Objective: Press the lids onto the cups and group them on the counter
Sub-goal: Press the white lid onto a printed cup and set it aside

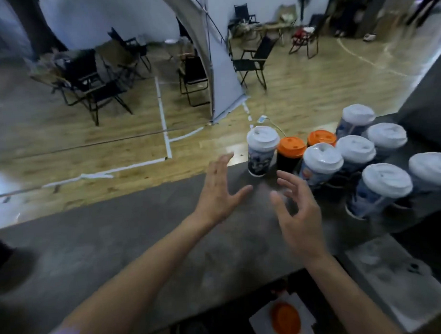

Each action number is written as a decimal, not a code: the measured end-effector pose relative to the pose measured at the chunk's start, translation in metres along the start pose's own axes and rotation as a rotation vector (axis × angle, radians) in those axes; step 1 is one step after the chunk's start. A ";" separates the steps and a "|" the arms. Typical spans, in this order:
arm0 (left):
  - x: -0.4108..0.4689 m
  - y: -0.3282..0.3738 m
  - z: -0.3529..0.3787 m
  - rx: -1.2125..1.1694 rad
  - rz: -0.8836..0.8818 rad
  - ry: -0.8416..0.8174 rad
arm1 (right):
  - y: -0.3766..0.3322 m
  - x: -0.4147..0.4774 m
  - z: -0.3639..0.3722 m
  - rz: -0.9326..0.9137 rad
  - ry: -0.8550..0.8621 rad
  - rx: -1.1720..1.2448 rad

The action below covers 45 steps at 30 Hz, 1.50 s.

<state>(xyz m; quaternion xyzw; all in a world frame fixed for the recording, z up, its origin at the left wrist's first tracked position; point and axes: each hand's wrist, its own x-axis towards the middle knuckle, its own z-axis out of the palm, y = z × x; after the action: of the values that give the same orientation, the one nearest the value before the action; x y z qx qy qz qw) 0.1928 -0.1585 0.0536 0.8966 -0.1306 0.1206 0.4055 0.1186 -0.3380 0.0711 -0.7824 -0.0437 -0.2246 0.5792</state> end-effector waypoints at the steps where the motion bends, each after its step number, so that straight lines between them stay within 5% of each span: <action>1: 0.024 0.009 0.007 0.035 0.031 -0.002 | 0.000 0.004 -0.008 -0.012 0.014 -0.011; 10: 0.130 0.038 0.065 0.233 0.050 -0.120 | 0.017 0.069 -0.056 -0.221 0.191 -0.393; 17: 0.092 0.030 0.042 0.192 0.146 0.022 | 0.070 0.101 -0.061 -0.096 0.012 -0.863; 25: -0.039 -0.033 -0.080 0.271 -0.076 0.314 | 0.071 0.088 -0.050 -0.196 0.075 -0.583; 29: -0.092 -0.066 -0.142 0.385 -0.235 0.463 | 0.031 0.052 0.008 -0.310 -0.119 -0.318; 35: -0.118 -0.086 -0.157 0.385 -0.308 0.381 | 0.007 0.014 0.093 -0.447 -0.451 -0.101; 45: -0.117 -0.080 -0.159 0.362 -0.346 0.386 | 0.019 0.008 0.096 -0.333 -0.539 -0.044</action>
<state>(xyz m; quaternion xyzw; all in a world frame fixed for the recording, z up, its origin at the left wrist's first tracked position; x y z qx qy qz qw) 0.0925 0.0286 0.0624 0.9236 0.1270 0.2391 0.2713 0.1610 -0.2571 0.0356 -0.8082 -0.3183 -0.1017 0.4850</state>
